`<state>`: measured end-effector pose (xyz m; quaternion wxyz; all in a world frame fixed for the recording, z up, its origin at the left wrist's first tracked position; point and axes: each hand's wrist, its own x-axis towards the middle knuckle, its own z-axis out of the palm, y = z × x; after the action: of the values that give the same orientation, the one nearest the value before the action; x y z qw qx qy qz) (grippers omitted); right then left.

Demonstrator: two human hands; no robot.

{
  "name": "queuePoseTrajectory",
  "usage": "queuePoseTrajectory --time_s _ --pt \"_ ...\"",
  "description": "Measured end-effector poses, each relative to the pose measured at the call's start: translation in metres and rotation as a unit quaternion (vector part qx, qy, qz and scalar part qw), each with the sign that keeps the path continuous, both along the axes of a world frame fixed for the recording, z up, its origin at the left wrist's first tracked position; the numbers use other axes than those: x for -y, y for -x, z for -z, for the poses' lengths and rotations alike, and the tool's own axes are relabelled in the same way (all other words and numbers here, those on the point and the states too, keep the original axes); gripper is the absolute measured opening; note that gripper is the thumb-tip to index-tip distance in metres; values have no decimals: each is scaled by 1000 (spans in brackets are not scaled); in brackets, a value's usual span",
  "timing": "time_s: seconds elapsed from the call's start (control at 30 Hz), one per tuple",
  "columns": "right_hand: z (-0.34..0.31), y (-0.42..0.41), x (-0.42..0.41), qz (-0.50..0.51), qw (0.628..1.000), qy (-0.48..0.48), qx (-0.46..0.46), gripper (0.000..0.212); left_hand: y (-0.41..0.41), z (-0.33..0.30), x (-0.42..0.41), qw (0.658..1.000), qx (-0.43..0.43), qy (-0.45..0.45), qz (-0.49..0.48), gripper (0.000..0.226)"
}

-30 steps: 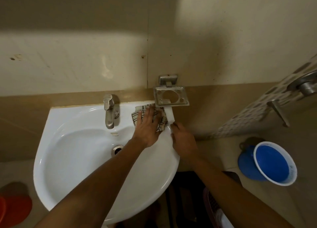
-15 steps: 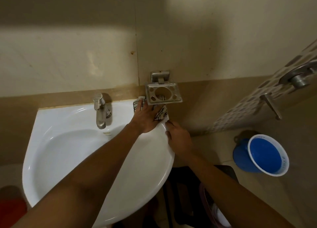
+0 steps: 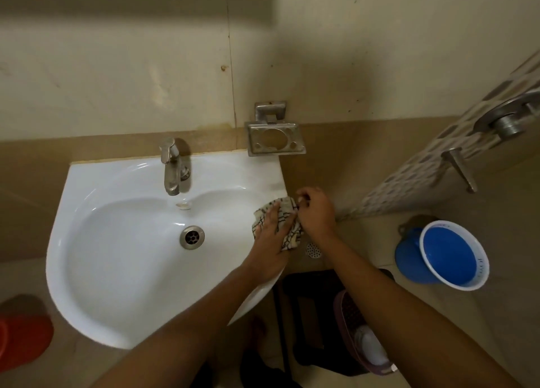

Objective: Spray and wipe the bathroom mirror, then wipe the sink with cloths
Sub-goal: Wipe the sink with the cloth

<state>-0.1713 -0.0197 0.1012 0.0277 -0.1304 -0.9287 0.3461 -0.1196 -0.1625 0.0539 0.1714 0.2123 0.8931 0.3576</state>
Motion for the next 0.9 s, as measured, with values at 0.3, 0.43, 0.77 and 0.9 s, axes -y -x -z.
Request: queuePoseTrajectory --time_s 0.3,0.43,0.77,0.9 --pt "2 -48 36 -155 983 -97 -30 32 -73 -20 55 996 66 45 42 75" --pt "11 -80 46 -209 962 -164 -56 32 -105 -32 110 995 48 71 46 68" --pt "8 -128 70 -205 948 -237 -54 28 -123 -50 263 959 -14 273 78 89" --pt "8 -143 81 -213 944 -247 -51 26 -108 -53 313 942 -36 328 57 94"
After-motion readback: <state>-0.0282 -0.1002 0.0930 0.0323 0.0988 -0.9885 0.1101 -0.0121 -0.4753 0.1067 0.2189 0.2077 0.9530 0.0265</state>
